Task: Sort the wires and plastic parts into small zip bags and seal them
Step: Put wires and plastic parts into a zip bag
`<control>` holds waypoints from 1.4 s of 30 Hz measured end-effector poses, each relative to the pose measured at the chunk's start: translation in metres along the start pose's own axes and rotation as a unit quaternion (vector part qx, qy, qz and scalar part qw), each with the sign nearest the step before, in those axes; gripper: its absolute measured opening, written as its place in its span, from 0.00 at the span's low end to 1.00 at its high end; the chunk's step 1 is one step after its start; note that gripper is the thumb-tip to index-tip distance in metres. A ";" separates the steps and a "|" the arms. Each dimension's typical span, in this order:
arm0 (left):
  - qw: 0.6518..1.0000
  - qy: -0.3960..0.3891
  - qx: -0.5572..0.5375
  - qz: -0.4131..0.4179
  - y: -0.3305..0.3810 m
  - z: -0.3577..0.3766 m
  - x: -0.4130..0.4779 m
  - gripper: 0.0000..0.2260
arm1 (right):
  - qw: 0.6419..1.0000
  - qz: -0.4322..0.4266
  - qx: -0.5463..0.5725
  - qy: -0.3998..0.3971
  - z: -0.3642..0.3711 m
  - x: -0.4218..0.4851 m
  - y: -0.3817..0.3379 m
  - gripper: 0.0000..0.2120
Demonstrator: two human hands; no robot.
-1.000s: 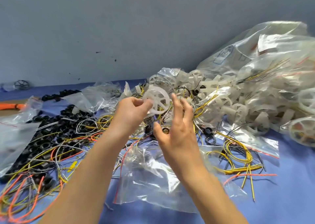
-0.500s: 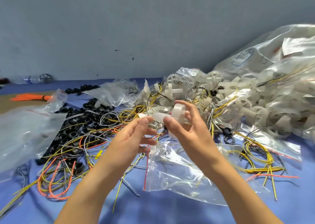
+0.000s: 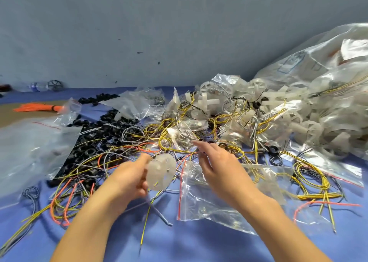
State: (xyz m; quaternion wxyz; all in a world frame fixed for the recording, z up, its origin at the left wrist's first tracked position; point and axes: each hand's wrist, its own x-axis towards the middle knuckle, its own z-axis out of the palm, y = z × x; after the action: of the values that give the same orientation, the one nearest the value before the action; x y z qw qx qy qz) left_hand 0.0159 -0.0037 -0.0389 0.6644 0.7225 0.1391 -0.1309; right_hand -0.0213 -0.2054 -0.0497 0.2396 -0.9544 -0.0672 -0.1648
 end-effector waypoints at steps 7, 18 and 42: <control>0.992 -0.113 0.061 -0.012 -0.007 0.013 -0.004 0.11 | 0.997 0.041 0.061 -0.014 -0.002 0.008 0.007 0.15; 0.991 -0.131 -0.028 -0.028 -0.004 0.032 -0.013 0.09 | 0.990 -0.024 0.124 -0.059 -0.006 0.010 0.000 0.23; 0.930 -0.346 0.087 0.087 0.008 0.031 -0.027 0.10 | 0.994 -0.107 0.002 0.024 -0.047 -0.002 -0.034 0.04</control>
State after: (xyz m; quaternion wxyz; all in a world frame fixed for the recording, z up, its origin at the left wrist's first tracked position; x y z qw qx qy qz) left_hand -0.0064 -0.0362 -0.0235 0.6149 0.6963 -0.1746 -0.3265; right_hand -0.0437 -0.1982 0.0039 0.2238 -0.9372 -0.1634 -0.2120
